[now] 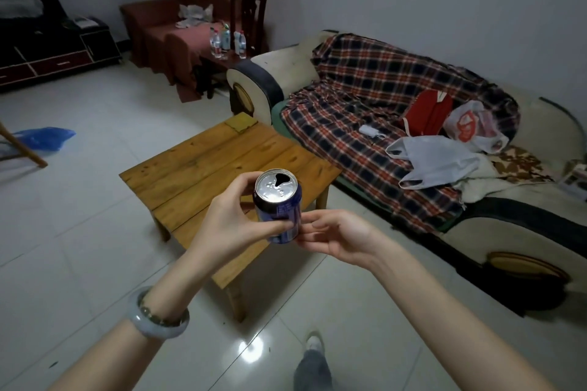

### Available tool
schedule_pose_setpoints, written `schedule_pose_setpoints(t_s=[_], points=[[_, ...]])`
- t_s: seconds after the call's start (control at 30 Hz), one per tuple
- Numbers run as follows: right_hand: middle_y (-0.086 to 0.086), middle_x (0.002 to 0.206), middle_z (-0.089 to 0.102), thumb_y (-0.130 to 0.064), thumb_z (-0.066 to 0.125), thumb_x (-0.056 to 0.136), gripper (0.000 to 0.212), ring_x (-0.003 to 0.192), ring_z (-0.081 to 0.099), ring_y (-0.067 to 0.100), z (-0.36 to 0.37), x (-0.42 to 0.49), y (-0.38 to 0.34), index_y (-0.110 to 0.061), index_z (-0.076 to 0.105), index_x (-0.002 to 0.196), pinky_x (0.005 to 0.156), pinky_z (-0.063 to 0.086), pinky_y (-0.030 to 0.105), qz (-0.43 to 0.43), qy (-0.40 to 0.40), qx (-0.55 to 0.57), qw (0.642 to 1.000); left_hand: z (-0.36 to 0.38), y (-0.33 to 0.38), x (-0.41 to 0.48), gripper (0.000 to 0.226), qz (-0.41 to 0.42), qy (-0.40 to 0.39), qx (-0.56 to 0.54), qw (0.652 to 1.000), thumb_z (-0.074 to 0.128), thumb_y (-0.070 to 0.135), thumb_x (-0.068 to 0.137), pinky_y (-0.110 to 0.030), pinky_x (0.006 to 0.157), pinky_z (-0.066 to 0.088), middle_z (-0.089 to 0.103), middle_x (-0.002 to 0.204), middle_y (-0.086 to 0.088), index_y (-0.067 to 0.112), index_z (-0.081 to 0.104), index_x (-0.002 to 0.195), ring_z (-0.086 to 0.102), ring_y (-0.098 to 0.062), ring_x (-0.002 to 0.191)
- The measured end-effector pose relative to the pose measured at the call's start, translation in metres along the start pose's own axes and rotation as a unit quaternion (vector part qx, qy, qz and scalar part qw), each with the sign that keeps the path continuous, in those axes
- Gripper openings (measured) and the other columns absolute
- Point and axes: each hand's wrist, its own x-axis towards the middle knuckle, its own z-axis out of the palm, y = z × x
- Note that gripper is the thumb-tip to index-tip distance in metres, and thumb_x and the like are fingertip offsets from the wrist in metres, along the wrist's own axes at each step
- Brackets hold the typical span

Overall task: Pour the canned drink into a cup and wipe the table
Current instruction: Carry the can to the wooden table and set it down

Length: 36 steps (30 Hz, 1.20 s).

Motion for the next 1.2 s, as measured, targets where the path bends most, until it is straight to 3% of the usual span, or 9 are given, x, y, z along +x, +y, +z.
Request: schedule_pose_setpoints(t_s=[0.1,0.27,0.5,0.8,1.0,1.1,1.2], points=[[0.023,0.106,0.067,0.008,0.036,0.086,0.039,0.099,0.067,0.029,-0.026,0.038,-0.049,0.008,0.056,0.119,0.087,0.055,0.034,0.017,-0.025,-0.027,0.999,0.013,-0.006,0.052,0.073,-0.017,0.032,0.004,0.999,0.087,0.036,0.054,-0.006,0.079,0.043,0.058,0.11,0.024,0.029,0.051,0.117,0.054,0.006,0.102],[0.028,0.118,0.06,0.007,0.037,0.088,0.034,0.111,0.06,0.034,-0.057,0.1,-0.125,0.003,0.059,0.114,0.091,0.053,0.036,0.03,-0.041,-0.081,0.995,0.03,-0.016,0.132,0.073,-0.041,0.087,0.023,0.995,0.087,0.033,0.055,-0.003,0.078,0.041,0.056,0.11,0.026,0.031,0.049,0.117,0.052,0.009,0.103],[0.023,0.105,0.067,0.007,0.037,0.089,0.032,0.094,0.068,0.026,-0.077,0.187,-0.192,0.005,0.058,0.112,0.085,0.055,0.033,0.056,-0.079,-0.087,0.991,0.044,-0.042,0.214,0.072,-0.078,0.152,0.037,0.985,0.088,0.031,0.054,-0.001,0.08,0.038,0.053,0.107,0.031,0.037,0.046,0.113,0.049,0.015,0.102],[0.023,0.109,0.066,0.005,0.039,0.09,0.034,0.1,0.066,0.028,-0.083,0.308,-0.238,0.006,0.054,0.12,0.087,0.055,0.035,0.118,-0.133,-0.115,0.977,0.038,-0.105,0.291,0.076,-0.132,0.181,0.053,0.973,0.088,0.033,0.054,0.0,0.081,0.037,0.052,0.11,0.031,0.038,0.045,0.116,0.049,0.01,0.106],[0.024,0.108,0.064,0.009,0.037,0.087,0.037,0.099,0.064,0.03,-0.067,0.397,-0.252,0.005,0.054,0.12,0.087,0.053,0.035,0.169,-0.13,-0.148,0.966,0.025,-0.163,0.331,0.077,-0.17,0.209,0.061,0.961,0.09,0.034,0.052,-0.02,0.09,0.047,0.057,0.113,0.027,0.036,0.048,0.116,0.054,0.006,0.106],[0.026,0.112,0.057,0.005,0.037,0.089,0.033,0.102,0.06,0.033,-0.061,0.438,-0.256,0.003,0.054,0.117,0.085,0.053,0.034,0.191,-0.119,-0.16,0.961,0.017,-0.192,0.348,0.075,-0.194,0.227,0.056,0.953,0.091,0.032,0.053,-0.022,0.089,0.048,0.057,0.113,0.025,0.034,0.048,0.114,0.054,0.006,0.105],[0.021,0.102,0.062,0.004,0.037,0.09,0.027,0.091,0.064,0.027,-0.057,0.471,-0.254,-0.002,0.058,0.106,0.08,0.054,0.029,0.202,-0.116,-0.176,0.956,0.017,-0.22,0.36,0.074,-0.214,0.239,0.05,0.946,0.091,0.028,0.053,-0.021,0.089,0.047,0.056,0.113,0.022,0.032,0.048,0.114,0.053,0.006,0.105]])
